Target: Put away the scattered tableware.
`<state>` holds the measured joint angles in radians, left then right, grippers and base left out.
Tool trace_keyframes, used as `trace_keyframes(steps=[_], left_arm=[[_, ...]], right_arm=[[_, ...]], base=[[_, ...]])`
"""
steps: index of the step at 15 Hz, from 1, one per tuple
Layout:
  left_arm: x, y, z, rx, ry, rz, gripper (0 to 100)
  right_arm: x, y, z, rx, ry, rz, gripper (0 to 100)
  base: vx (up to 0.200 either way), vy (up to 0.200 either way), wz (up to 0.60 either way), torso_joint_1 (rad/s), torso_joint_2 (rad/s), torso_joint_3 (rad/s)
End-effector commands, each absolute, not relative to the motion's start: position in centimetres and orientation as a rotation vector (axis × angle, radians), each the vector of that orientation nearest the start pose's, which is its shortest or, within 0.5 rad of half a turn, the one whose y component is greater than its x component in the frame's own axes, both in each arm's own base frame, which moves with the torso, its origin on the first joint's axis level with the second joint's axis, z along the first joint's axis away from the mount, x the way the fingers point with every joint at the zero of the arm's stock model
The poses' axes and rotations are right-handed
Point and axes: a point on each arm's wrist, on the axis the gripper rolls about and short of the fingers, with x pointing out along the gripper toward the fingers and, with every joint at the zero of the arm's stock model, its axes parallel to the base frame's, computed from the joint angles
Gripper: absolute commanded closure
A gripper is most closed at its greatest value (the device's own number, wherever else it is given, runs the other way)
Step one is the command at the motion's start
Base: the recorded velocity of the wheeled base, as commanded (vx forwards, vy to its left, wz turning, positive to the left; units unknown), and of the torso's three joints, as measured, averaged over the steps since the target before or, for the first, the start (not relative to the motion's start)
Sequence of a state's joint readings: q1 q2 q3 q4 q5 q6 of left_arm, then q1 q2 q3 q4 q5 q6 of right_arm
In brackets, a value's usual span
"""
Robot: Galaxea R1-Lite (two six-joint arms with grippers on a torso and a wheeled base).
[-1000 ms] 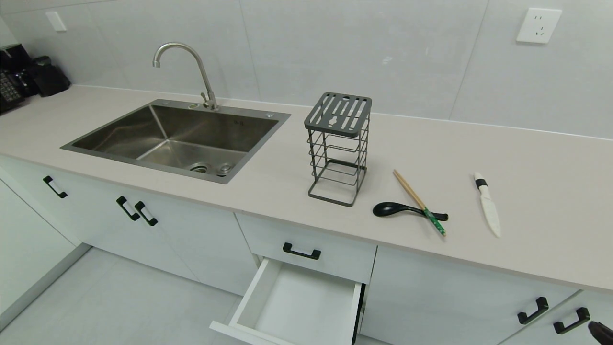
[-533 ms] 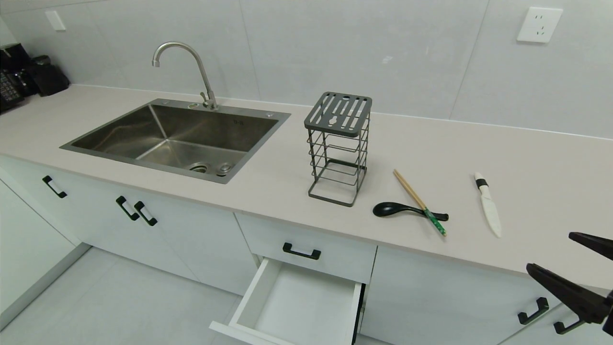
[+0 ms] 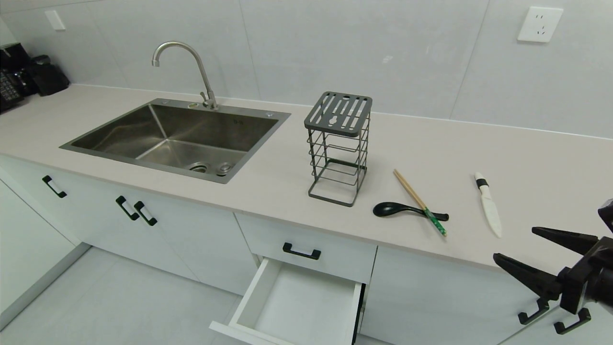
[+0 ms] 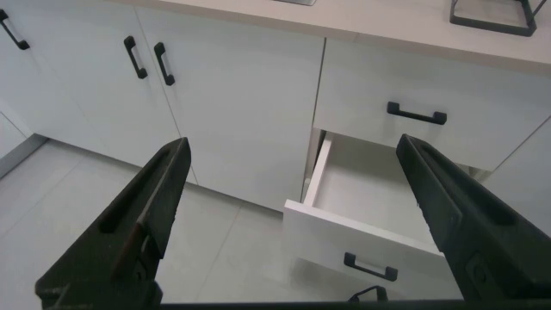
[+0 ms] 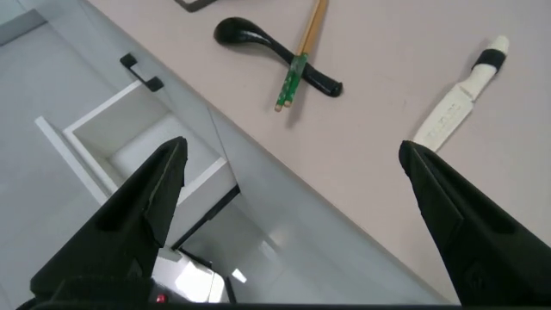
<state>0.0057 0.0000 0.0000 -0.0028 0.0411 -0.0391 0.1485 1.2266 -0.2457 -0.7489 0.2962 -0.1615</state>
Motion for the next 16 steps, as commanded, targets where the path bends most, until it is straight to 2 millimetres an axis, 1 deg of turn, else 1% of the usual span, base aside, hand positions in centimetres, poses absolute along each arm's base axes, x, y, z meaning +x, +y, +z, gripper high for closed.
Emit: trace_keyframes(steps=[1, 2, 4, 7, 9, 11, 13, 15, 16], left_arm=[[-2.3, 0.1, 7.6, -0.04, -0.002, 0.048, 0], [-2.3, 0.1, 7.6, -0.04, -0.002, 0.048, 0], [-2.3, 0.1, 7.6, -0.04, -0.002, 0.048, 0], [-2.3, 0.1, 7.6, -0.04, -0.002, 0.048, 0], [-2.3, 0.1, 7.6, -0.04, -0.002, 0.048, 0], [-2.3, 0.1, 7.6, -0.04, -0.002, 0.048, 0], [-2.3, 0.1, 7.6, -0.04, -0.002, 0.048, 0], [-2.3, 0.1, 7.6, -0.04, -0.002, 0.048, 0], [-2.3, 0.1, 7.6, -0.04, -0.002, 0.048, 0]], right_arm=[[16.5, 3.6, 15.0, -0.138, 0.239, 0.495, 0], [17.1, 3.8, 14.8, -0.138, 0.256, 0.504, 0], [19.0, 4.2, 14.4, -0.134, 0.298, 0.51, 0], [20.8, 5.2, 14.2, -0.131, 0.318, 0.538, 0], [21.7, 6.2, 14.1, -0.129, 0.323, 0.571, 0], [22.3, 7.3, 14.0, -0.092, 0.343, 0.602, 0], [23.1, 8.2, 13.5, -0.067, 0.373, 0.616, 0], [23.9, 8.4, 13.3, -0.073, 0.379, 0.587, 0], [24.7, 8.6, 13.3, -0.077, 0.378, 0.558, 0]], base=[[0.0, 0.0, 0.0, 0.0, 0.0, 0.0], [0.0, 0.0, 0.0, 0.0, 0.0, 0.0], [0.0, 0.0, 0.0, 0.0, 0.0, 0.0], [0.0, 0.0, 0.0, 0.0, 0.0, 0.0], [0.0, 0.0, 0.0, 0.0, 0.0, 0.0], [0.0, 0.0, 0.0, 0.0, 0.0, 0.0], [0.0, 0.0, 0.0, 0.0, 0.0, 0.0], [0.0, 0.0, 0.0, 0.0, 0.0, 0.0], [0.0, 0.0, 0.0, 0.0, 0.0, 0.0]])
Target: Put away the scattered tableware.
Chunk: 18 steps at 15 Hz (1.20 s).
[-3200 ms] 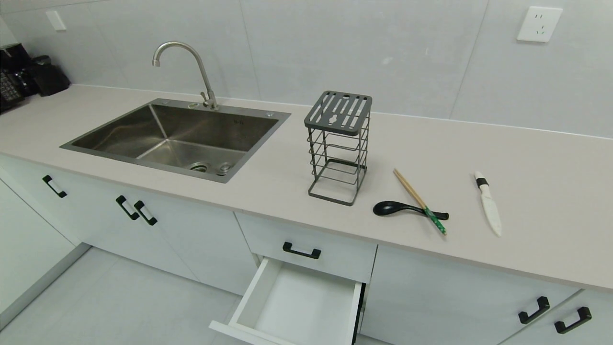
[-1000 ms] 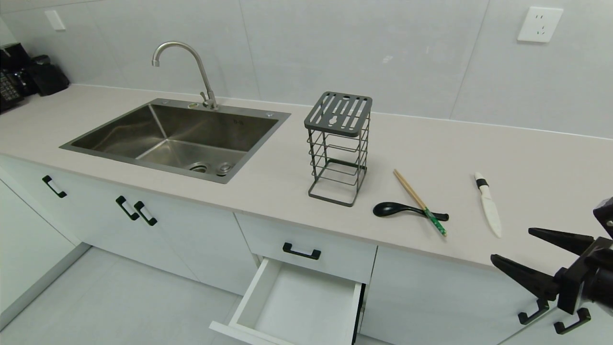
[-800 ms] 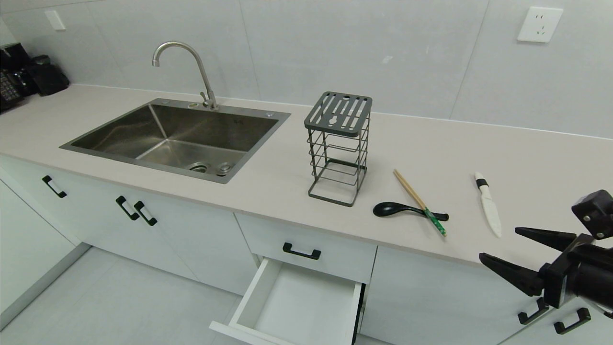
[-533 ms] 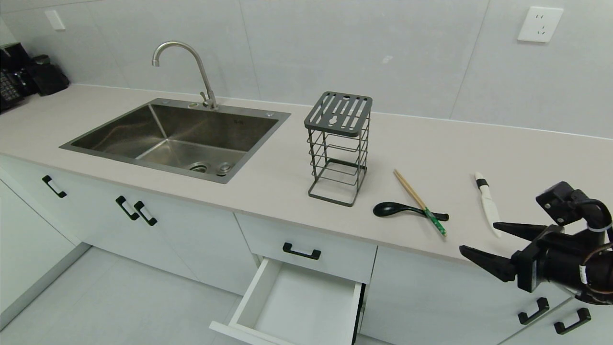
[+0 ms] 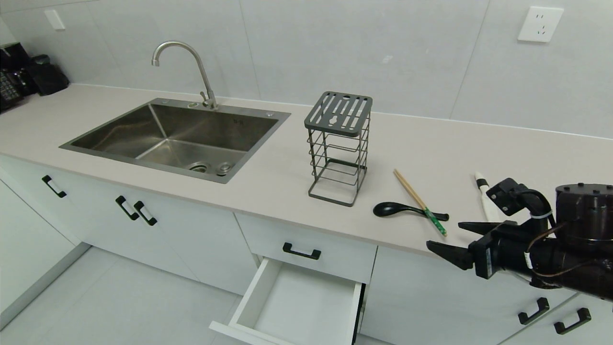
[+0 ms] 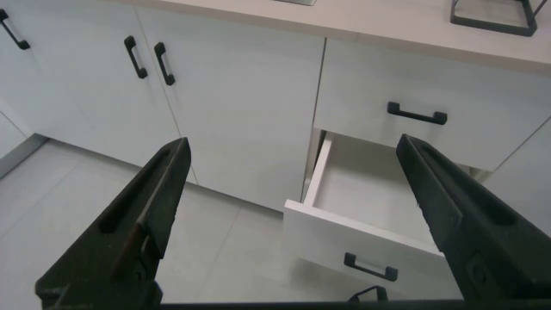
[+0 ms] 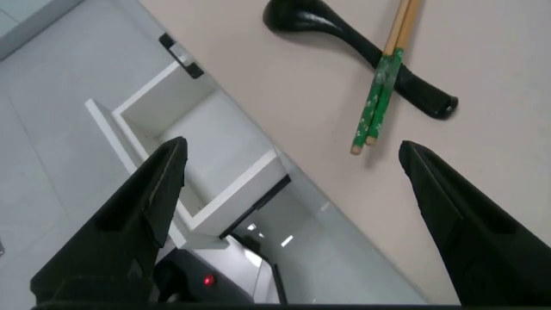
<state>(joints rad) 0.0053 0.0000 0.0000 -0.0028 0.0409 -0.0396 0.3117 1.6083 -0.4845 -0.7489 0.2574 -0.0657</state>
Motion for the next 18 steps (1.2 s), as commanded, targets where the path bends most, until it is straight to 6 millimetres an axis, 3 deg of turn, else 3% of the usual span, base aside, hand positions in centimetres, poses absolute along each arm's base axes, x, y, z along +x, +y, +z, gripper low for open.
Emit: trace_keyframes(steps=[1, 10, 18], left_arm=[[-2.3, 0.1, 7.6, -0.04, -0.002, 0.048, 0], [-2.3, 0.1, 7.6, -0.04, -0.002, 0.048, 0], [-2.3, 0.1, 7.6, -0.04, -0.002, 0.048, 0]], right_arm=[[25.0, 8.7, 13.2, -0.078, 0.378, 0.555, 0], [28.4, 9.8, 11.5, -0.08, 0.423, 0.55, 0], [29.0, 10.5, 11.2, -0.086, 0.423, 0.56, 0]], base=[[0.0, 0.0, 0.0, 0.0, 0.0, 0.0], [0.0, 0.0, 0.0, 0.0, 0.0, 0.0], [0.0, 0.0, 0.0, 0.0, 0.0, 0.0]])
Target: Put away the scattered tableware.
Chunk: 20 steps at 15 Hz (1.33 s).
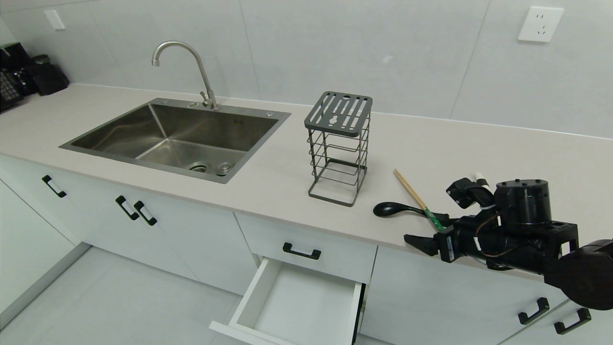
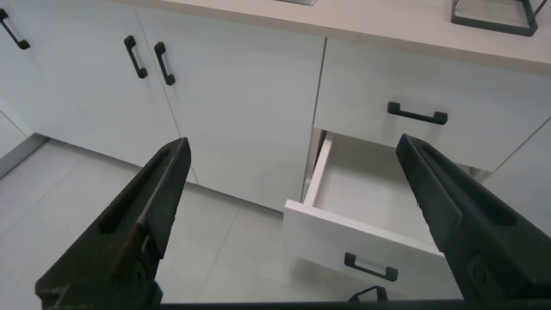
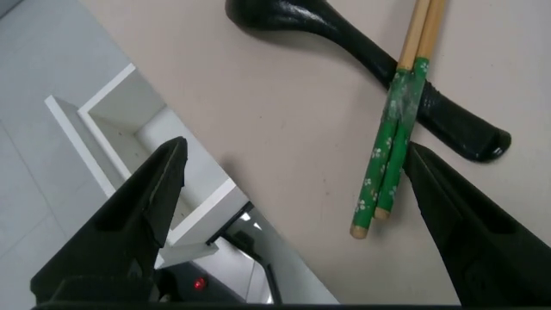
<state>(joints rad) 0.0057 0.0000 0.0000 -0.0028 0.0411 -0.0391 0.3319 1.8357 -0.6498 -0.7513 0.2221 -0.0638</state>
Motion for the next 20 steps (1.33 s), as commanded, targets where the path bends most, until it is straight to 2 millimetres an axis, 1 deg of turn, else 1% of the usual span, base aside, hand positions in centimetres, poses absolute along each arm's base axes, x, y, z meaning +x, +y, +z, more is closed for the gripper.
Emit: trace_keyframes(steps=[1, 2, 5, 6, 9, 11, 12, 15, 16, 18, 20], left_arm=[[-2.3, 0.1, 7.6, -0.04, -0.002, 0.048, 0], [-2.3, 0.1, 7.6, -0.04, -0.002, 0.048, 0], [-2.3, 0.1, 7.6, -0.04, -0.002, 0.048, 0], [-2.3, 0.1, 7.6, -0.04, -0.002, 0.048, 0], [-2.3, 0.1, 7.6, -0.04, -0.002, 0.048, 0], [-2.3, 0.1, 7.6, -0.04, -0.002, 0.048, 0], [-2.3, 0.1, 7.6, -0.04, -0.002, 0.048, 0], [-2.3, 0.1, 7.6, -0.04, -0.002, 0.048, 0], [-2.3, 0.1, 7.6, -0.04, -0.002, 0.048, 0], [-2.3, 0.1, 7.6, -0.04, -0.002, 0.048, 0], [-2.3, 0.1, 7.6, -0.04, -0.002, 0.048, 0]], right_arm=[[29.0, 10.5, 11.2, -0.086, 0.423, 0.56, 0], [30.2, 10.9, 11.0, -0.09, 0.418, 0.541, 0], [31.0, 11.1, 10.8, -0.093, 0.415, 0.519, 0], [31.3, 11.0, 10.8, -0.092, 0.407, 0.504, 100], [32.1, 10.1, 10.3, -0.091, 0.417, 0.451, 100], [32.4, 9.3, 10.5, -0.085, 0.411, 0.424, 100], [32.4, 9.0, 10.6, -0.083, 0.407, 0.418, 100], [31.8, 8.6, 12.2, -0.078, 0.364, 0.41, 100], [31.4, 8.5, 12.8, -0.077, 0.346, 0.41, 100], [29.7, 8.1, 14.4, -0.079, 0.303, 0.411, 100], [26.8, 7.5, 16.2, -0.079, 0.247, 0.416, 100]], base=[[0.0, 0.0, 0.0, 0.0, 0.0, 0.0], [0.0, 0.0, 0.0, 0.0, 0.0, 0.0], [0.0, 0.0, 0.0, 0.0, 0.0, 0.0], [0.0, 0.0, 0.0, 0.0, 0.0, 0.0], [0.0, 0.0, 0.0, 0.0, 0.0, 0.0], [0.0, 0.0, 0.0, 0.0, 0.0, 0.0], [0.0, 0.0, 0.0, 0.0, 0.0, 0.0], [0.0, 0.0, 0.0, 0.0, 0.0, 0.0], [0.0, 0.0, 0.0, 0.0, 0.0, 0.0], [0.0, 0.0, 0.0, 0.0, 0.0, 0.0], [0.0, 0.0, 0.0, 0.0, 0.0, 0.0]])
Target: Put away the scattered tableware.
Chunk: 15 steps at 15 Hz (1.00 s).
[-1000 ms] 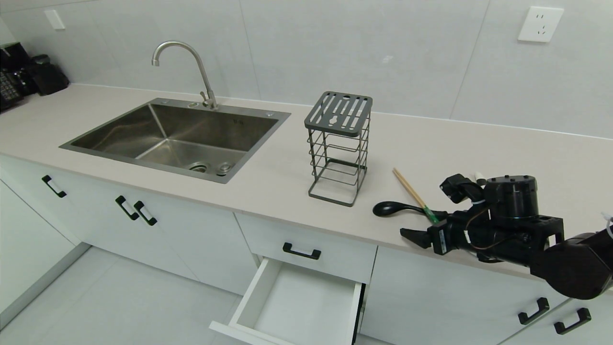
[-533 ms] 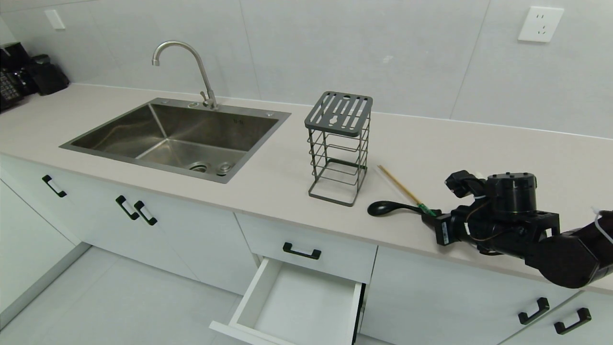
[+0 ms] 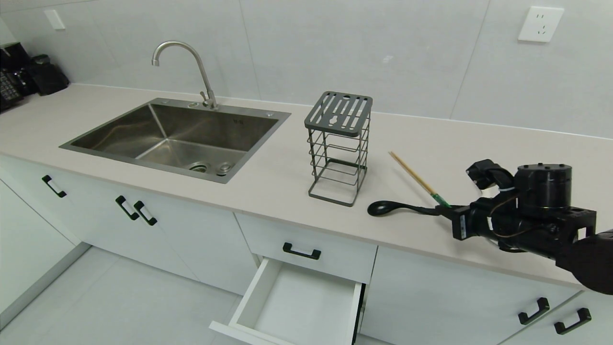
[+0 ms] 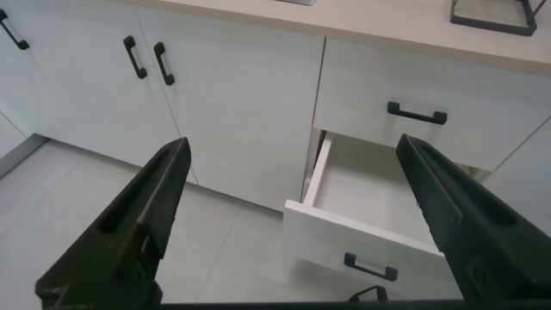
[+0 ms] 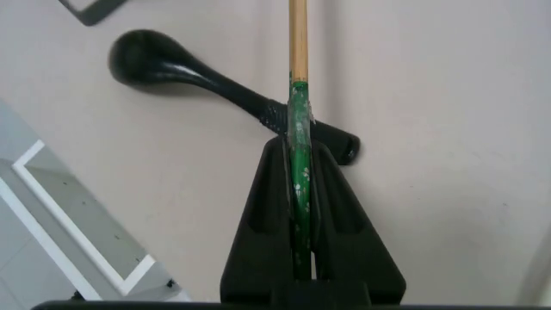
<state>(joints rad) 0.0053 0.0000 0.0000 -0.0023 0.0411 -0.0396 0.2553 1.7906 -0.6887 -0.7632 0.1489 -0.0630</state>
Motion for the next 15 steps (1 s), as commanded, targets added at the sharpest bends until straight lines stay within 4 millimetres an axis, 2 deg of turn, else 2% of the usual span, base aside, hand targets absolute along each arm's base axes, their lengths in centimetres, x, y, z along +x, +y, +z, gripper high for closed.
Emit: trace_keyframes(steps=[1, 3, 5, 11, 15], left_arm=[[-2.3, 0.1, 7.6, -0.04, -0.002, 0.048, 0], [-2.3, 0.1, 7.6, -0.04, -0.002, 0.048, 0], [-2.3, 0.1, 7.6, -0.04, -0.002, 0.048, 0], [-2.3, 0.1, 7.6, -0.04, -0.002, 0.048, 0], [-2.3, 0.1, 7.6, -0.04, -0.002, 0.048, 0]], right_arm=[[25.4, 7.1, 17.0, -0.079, 0.222, 0.417, 100], [22.5, 6.3, 18.1, -0.078, 0.174, 0.418, 100], [20.6, 5.9, 19.0, -0.081, 0.117, 0.425, 100], [16.8, 5.9, 20.6, -0.105, -0.012, 0.497, 100], [15.5, 5.7, 21.7, -0.199, -0.107, 0.584, 100]], base=[[0.0, 0.0, 0.0, 0.0, 0.0, 0.0], [0.0, 0.0, 0.0, 0.0, 0.0, 0.0], [0.0, 0.0, 0.0, 0.0, 0.0, 0.0], [0.0, 0.0, 0.0, 0.0, 0.0, 0.0], [0.0, 0.0, 0.0, 0.0, 0.0, 0.0]])
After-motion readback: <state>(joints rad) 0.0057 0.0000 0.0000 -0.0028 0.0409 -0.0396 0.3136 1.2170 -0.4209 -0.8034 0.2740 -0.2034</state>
